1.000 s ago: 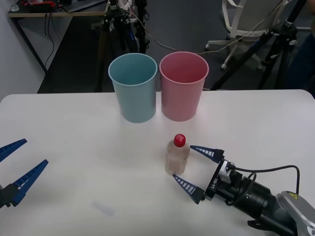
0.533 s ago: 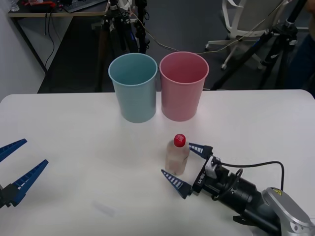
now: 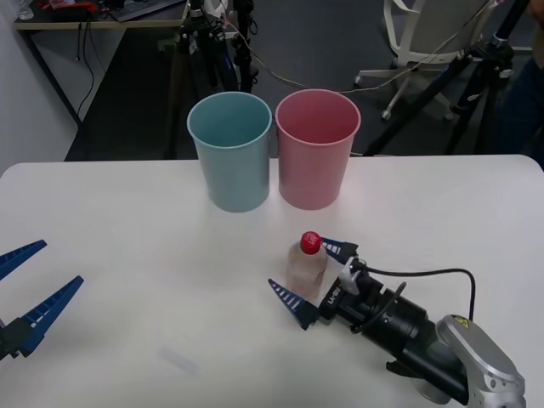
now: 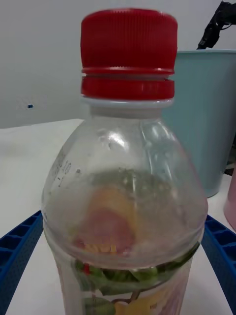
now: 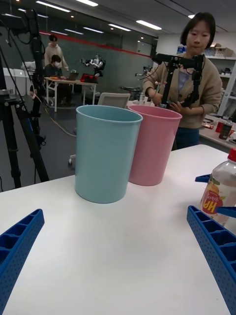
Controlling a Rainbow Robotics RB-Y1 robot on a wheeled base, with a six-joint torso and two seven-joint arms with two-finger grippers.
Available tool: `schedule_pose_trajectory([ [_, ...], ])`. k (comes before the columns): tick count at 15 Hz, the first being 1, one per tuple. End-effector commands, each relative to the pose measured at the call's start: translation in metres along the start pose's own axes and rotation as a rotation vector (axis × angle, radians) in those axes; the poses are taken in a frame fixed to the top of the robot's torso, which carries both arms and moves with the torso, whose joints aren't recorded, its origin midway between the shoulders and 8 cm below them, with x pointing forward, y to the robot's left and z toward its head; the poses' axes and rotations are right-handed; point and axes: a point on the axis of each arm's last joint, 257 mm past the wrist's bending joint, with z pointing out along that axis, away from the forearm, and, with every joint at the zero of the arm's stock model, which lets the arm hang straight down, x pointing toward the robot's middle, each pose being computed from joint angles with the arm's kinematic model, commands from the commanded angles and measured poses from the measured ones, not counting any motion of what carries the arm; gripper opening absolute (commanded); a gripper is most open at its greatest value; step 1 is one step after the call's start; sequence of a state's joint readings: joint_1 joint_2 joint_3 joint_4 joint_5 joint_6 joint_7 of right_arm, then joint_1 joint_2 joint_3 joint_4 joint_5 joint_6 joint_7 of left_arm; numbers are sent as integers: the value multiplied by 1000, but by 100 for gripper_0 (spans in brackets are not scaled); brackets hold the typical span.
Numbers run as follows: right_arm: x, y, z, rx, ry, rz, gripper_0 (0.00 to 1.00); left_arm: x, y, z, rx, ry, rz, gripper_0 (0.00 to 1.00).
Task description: Grasp the object on the table and drop it into the matching bin: aluminum can to the light blue bin, PET bottle to the pink bin.
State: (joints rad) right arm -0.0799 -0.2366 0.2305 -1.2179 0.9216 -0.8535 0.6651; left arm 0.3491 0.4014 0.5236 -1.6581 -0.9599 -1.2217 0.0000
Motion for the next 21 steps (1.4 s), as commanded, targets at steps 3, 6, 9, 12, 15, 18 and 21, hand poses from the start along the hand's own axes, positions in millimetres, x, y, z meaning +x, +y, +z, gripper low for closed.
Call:
schedule_pose_trajectory([
  [3,3,-4,1,16,12,3,47,0,0,0,0,0,0,100],
  [6,3,-7,-1,21,13,2,0,0,0,0,0,0,0,100],
  [9,3,-7,-1,19,14,0,0,0,0,0,0,0,0,100],
  [12,4,-7,-5,11,18,-5,0,0,0,0,0,0,0,100],
  [15,3,-7,-11,1,16,-8,0,0,0,0,0,0,0,100],
  [18,-4,-12,-31,17,15,-14,0,0,0,0,0,0,0,100],
  [21,-13,-17,-56,43,18,-6,0,0,0,0,0,0,0,100],
])
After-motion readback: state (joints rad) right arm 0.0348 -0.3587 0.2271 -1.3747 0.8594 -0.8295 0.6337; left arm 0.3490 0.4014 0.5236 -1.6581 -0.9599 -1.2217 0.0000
